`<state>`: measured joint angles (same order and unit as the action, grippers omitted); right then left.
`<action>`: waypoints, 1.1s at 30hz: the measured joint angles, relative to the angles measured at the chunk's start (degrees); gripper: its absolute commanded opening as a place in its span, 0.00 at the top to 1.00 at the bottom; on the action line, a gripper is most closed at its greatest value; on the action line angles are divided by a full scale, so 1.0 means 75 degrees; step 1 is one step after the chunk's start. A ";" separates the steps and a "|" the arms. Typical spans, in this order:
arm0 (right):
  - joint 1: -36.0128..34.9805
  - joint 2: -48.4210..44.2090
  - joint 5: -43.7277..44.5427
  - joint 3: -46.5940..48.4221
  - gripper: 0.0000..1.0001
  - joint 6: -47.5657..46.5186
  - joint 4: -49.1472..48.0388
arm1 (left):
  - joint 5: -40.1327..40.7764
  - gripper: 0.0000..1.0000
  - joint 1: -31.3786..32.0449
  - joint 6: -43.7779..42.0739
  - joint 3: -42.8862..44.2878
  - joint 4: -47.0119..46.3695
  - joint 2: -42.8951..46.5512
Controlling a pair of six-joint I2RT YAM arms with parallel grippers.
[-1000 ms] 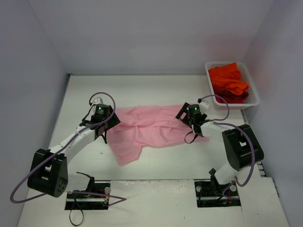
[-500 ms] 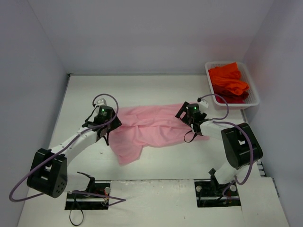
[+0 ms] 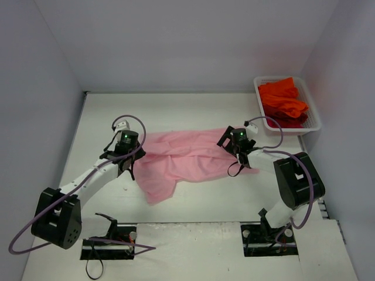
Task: Fold and stack the t-shirts
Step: Fold the tshirt
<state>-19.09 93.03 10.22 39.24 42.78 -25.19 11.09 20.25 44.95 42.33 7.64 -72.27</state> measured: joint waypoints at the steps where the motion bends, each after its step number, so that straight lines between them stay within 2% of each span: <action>1: 0.0000 0.0003 0.0000 -0.0003 0.07 -0.0003 -0.0015 | 0.0012 0.79 0.0000 -0.0020 0.0000 0.0000 -0.0026; 5: 0.0000 0.0003 0.0000 -0.0017 0.07 -0.0035 -0.0047 | 0.0015 0.81 0.0000 -0.0131 0.0000 -0.0023 -0.0119; 12: 0.0000 0.0000 -0.0012 -0.0017 0.06 -0.0070 -0.0047 | 0.0017 1.00 0.0000 -0.0271 -0.0003 -0.0201 -0.0160; 22: 0.0000 -0.0009 -0.0023 -0.0061 0.07 -0.0087 -0.0117 | -0.0041 1.00 0.0064 -0.0437 -0.0003 -0.0312 -0.0318; 33: 0.0000 -0.0052 -0.0052 -0.0149 0.06 -0.0087 -0.0221 | -0.0055 1.00 0.0886 -0.0574 -0.0050 0.0160 0.1014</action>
<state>-19.09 92.64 9.82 38.13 42.13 -26.85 10.68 26.89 40.64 41.95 8.84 -64.66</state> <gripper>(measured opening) 0.935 0.003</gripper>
